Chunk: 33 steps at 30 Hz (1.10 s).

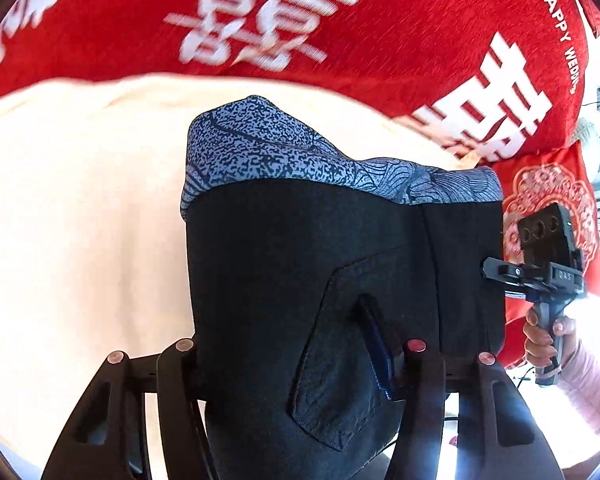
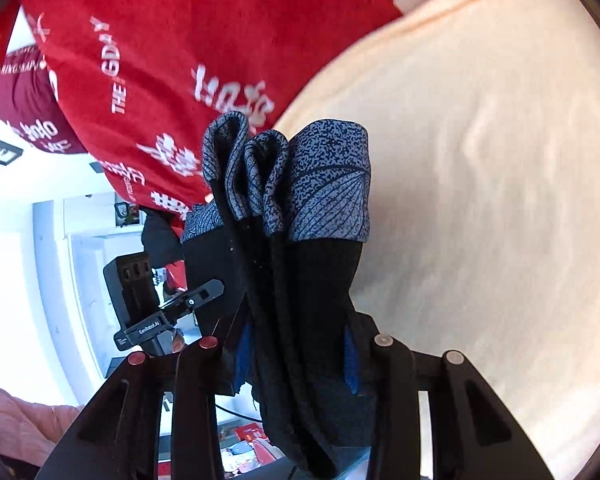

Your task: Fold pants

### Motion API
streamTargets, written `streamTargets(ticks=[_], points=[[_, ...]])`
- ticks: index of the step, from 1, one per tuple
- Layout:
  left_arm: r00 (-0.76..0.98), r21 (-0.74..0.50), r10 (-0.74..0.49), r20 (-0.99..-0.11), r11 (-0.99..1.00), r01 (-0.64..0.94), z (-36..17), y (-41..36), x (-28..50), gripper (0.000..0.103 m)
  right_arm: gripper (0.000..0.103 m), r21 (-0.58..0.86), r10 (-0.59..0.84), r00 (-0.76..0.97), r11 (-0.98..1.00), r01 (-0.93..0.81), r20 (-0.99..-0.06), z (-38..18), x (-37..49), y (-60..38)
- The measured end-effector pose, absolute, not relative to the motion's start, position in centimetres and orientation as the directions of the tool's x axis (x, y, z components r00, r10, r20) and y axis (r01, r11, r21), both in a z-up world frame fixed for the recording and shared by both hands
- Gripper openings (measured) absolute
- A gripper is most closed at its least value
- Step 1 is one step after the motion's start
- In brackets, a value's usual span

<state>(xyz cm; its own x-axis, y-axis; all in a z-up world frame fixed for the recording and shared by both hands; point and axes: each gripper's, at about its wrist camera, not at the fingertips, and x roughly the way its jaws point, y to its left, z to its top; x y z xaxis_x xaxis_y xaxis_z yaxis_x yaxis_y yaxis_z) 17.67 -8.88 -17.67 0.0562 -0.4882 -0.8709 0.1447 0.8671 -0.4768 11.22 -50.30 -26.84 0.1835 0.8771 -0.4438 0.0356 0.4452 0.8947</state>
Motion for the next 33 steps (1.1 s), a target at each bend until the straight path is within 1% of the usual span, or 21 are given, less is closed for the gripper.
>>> streamTargets(ticks=[2, 3, 4, 5, 6, 7, 9, 11, 12, 13, 14, 15, 18, 20, 22, 24, 25, 26, 27, 30, 33], points=[[0.038, -0.452, -0.46, -0.887, 0.882, 0.133, -19.5, -8.5, 16.8, 0.062, 0.041, 0.879, 0.861, 0.182, 0.474, 0.054, -0.475, -28.6, 10.1, -49.2], [0.024, -0.418, -0.425, -0.905, 0.899, 0.13, -21.1, -8.2, 16.3, 0.065, 0.041, 0.863, 0.847, 0.169, 0.5, 0.071, -0.504, -29.8, 9.6, -48.4], [0.013, -0.39, -0.395, -0.919, 0.913, 0.118, -22.3, -8.0, 15.9, 0.07, 0.044, 0.839, 0.824, 0.159, 0.538, 0.082, -0.544, -31.0, 9.1, -48.2], [0.035, -0.383, -0.388, -0.921, 0.919, 0.097, -23.0, -7.4, 15.5, 0.084, 0.049, 0.814, 0.796, 0.171, 0.576, 0.08, -0.58, -31.3, 8.9, -47.8], [0.064, -0.391, -0.397, -0.916, 0.916, 0.085, -23.2, -6.9, 15.4, 0.089, 0.051, 0.809, 0.787, 0.194, 0.581, 0.082, -0.585, -31.5, 8.5, -48.0], [0.063, -0.397, -0.402, -0.913, 0.915, 0.077, -23.3, -6.7, 15.3, 0.09, 0.052, 0.821, 0.792, 0.217, 0.558, 0.121, -0.571, -31.8, 8.1, -48.5], [0.06, -0.372, -0.375, -0.925, 0.926, 0.064, -23.3, -6.6, 15.4, 0.096, 0.056, 0.806, 0.769, 0.241, 0.569, 0.161, -0.592, -31.5, 7.3, -49.1], [0.077, -0.325, -0.332, -0.94, 0.941, 0.095, -22.6, -6.7, 15.1, 0.096, 0.058, 0.763, 0.723, 0.245, 0.625, 0.165, -0.646, -30.2, 6.6, -48.8], [0.089, -0.281, -0.293, -0.952, 0.951, 0.128, -21.8, -7.0, 14.9, 0.096, 0.059, 0.732, 0.693, 0.238, 0.66, 0.169, -0.68, -29.4, 6.4, -48.5], [0.098, -0.255, -0.271, -0.958, 0.955, 0.153, -21.3, -7.1, 14.6, 0.097, 0.066, 0.691, 0.653, 0.233, 0.702, 0.172, -0.721, -28.5, 5.8, -48.5], [0.107, -0.232, -0.253, -0.962, 0.957, 0.177, -20.8, -7.2, 14.4, 0.102, 0.076, 0.657, 0.619, 0.228, 0.733, 0.173, -0.751, -27.6, 5.6, -48.0], [0.123, -0.207, -0.235, -0.964, 0.957, 0.204, -19.8, -7.5, 14.0, 0.102, 0.08, 0.626, 0.589, 0.225, 0.76, 0.172, -0.776, -27.0, 5.2, -48.0], [0.16, -0.171, -0.216, -0.963, 0.952, 0.254, -16.7, -8.2, 12.5, 0.102, 0.081, 0.51, 0.472, 0.218, 0.842, 0.175, -0.854, -24.9, 3.3, -47.4], [0.182, -0.156, -0.207, -0.961, 0.953, 0.26, -15.1, -8.5, 11.7, 0.102, 0.083, 0.456, 0.413, 0.23, 0.87, 0.186, -0.881, -23.5, 1.8, -47.1], [0.208, -0.117, -0.169, -0.964, 0.964, 0.24, -13.0, -8.5, 10.8, 0.102, 0.086, 0.396, 0.35, 0.239, 0.899, 0.188, -0.906, -22.0, 0.7, -46.1], [0.212, -0.136, -0.184, -0.96, 0.965, 0.226, -11.6, -8.5, 10.3, 0.102, 0.086, 0.346, 0.295, 0.263, 0.921, 0.177, -0.919, -20.2, -0.3, -45.0], [0.213, -0.147, -0.196, -0.957, 0.963, 0.224, -10.9, -8.3, 10.0, 0.102, 0.087, 0.339, 0.284, 0.279, 0.925, 0.174, -0.918, -19.5, -0.7, -44.4], [0.213, -0.146, -0.195, -0.957, 0.964, 0.224, -10.4, -8.1, 9.8, 0.102, 0.091, 0.331, 0.273, 0.298, 0.929, 0.166, -0.915, -18.9, -1.3, -44.1], [0.213, -0.116, -0.167, -0.963, 0.966, 0.231, -9.7, -8.1, 9.4, 0.102, 0.094, 0.325, 0.266, 0.311, 0.933, 0.156, -0.912, -18.4, -1.7, -43.6], [0.206, -0.049, -0.102, -0.973, 0.967, 0.25, -8.5, -8.8, 8.4, 0.102, 0.094, 0.292, 0.239, 0.286, 0.943, 0.16, -0.928, -16.8, -2.4, -41.9], [0.198, -0.022, -0.072, -0.977, 0.969, 0.246, -7.1, -7.9, 7.3, 0.102, 0.094, 0.298, 0.234, 0.291, 0.934, 0.198, -0.928, -14.9, -3.1, -40.8]])
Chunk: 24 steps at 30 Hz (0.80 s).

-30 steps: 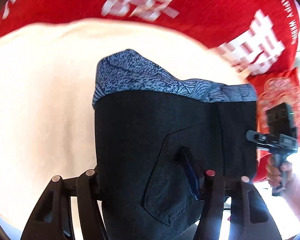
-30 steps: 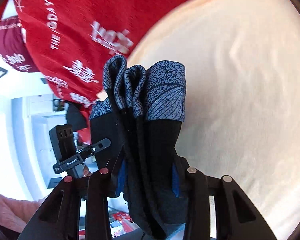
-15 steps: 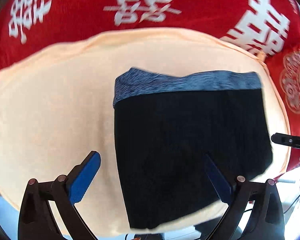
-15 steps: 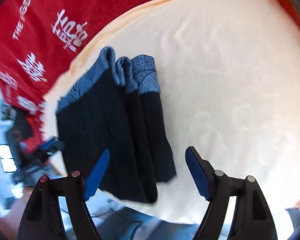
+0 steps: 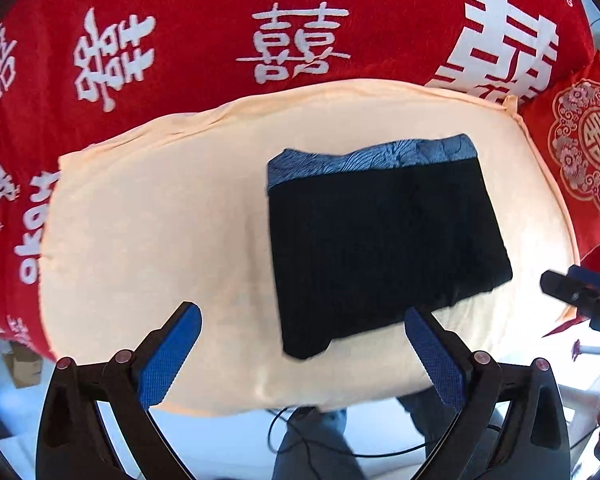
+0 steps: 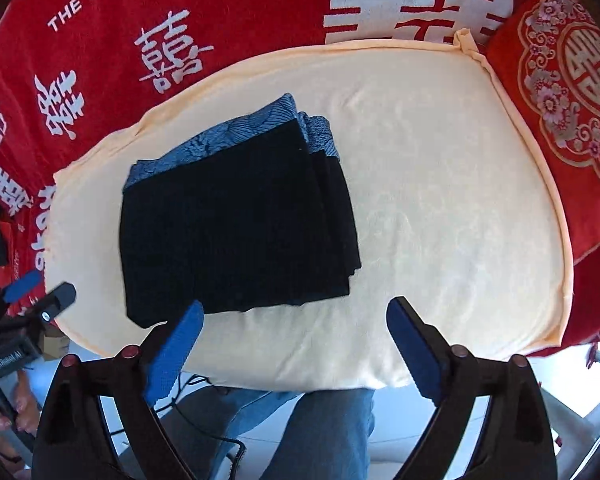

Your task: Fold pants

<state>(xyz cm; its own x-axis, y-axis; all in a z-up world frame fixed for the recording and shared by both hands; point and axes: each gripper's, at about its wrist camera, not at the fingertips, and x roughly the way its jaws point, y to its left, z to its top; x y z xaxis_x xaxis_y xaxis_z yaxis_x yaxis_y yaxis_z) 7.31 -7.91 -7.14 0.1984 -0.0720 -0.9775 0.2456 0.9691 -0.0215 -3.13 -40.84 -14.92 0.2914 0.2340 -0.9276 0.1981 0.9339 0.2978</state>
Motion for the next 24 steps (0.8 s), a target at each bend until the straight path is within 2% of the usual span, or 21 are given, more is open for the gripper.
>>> streamTargets(ticks=[8, 16, 24], points=[[0.226, -0.012, -0.069, -0.972, 0.97, 0.242, -4.1, -5.9, 5.0, 0.102, 0.094, 0.206, 0.137, 0.318, 0.959, 0.195, -0.938, -10.0, -5.9, -37.5], [0.224, -0.028, -0.087, -0.971, 0.967, 0.254, -2.4, -4.6, 3.4, 0.102, 0.094, 0.191, 0.129, 0.331, 0.968, 0.162, -0.935, -7.7, -6.8, -35.3], [0.242, -0.013, -0.055, -0.969, 0.985, 0.174, -1.6, -5.0, 2.8, 0.102, 0.094, 0.174, 0.142, 0.31, 0.982, 0.078, -0.94, -6.9, -6.3, -35.0]])
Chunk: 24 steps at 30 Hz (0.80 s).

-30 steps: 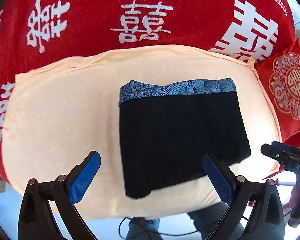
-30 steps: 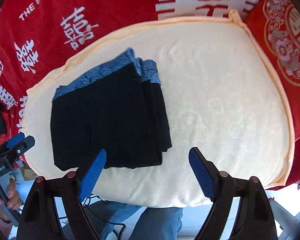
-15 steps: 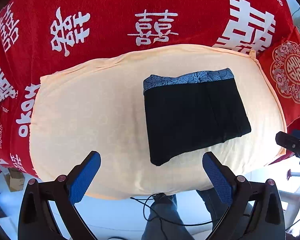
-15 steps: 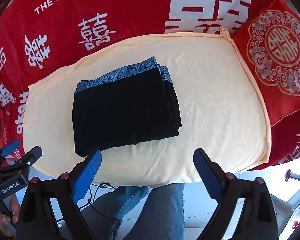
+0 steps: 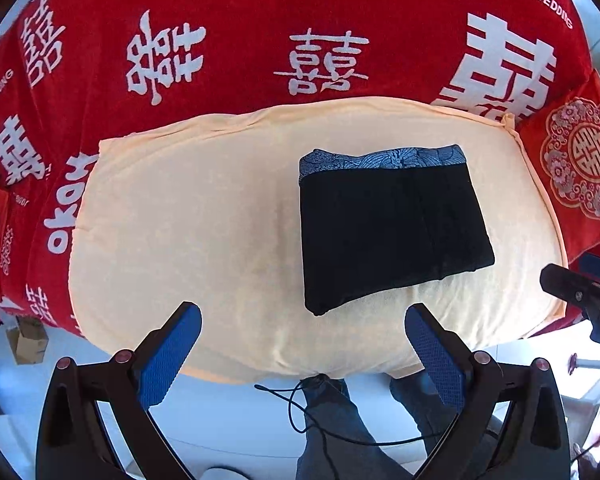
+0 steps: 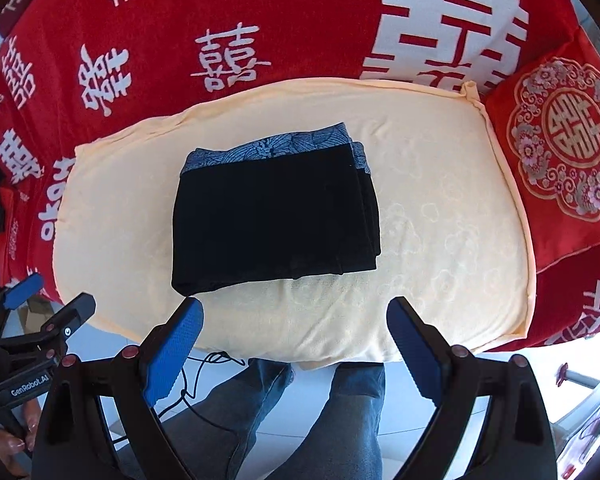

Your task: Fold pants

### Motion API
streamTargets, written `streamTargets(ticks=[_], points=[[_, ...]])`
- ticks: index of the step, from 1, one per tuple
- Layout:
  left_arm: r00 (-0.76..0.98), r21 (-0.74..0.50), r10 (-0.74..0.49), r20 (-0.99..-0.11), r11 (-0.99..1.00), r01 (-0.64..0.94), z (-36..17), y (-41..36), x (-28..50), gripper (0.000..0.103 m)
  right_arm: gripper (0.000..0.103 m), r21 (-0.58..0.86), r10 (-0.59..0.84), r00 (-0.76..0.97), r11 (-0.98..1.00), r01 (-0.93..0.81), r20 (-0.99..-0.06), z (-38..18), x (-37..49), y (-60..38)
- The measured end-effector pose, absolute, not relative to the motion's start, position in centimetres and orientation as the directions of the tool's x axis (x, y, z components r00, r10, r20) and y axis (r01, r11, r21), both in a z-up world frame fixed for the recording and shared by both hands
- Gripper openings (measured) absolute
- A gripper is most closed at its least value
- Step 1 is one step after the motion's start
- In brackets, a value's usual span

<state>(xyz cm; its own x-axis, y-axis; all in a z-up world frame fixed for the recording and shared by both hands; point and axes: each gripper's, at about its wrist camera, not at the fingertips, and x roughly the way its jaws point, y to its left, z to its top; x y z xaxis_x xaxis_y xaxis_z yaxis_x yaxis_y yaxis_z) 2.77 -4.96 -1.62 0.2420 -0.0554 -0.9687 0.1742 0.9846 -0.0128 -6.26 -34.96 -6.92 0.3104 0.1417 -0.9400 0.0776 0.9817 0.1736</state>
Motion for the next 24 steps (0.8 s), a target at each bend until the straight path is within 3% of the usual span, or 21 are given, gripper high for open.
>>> streamTargets(ticks=[18, 24], points=[[0.241, 0.017, -0.014, -0.97, 0.992, 0.129, -1.0, -8.7, 2.7, 0.102, 0.094, 0.126, 0.118, 0.282, 0.992, 0.011, -0.952, -7.6, -5.3, -36.6], [0.267, -0.018, -0.056, -0.962, 0.99, 0.143, -0.5, -8.5, 2.7, 0.102, 0.094, 0.117, 0.108, 0.278, 0.993, 0.016, -0.955, -8.0, -4.9, -36.6]])
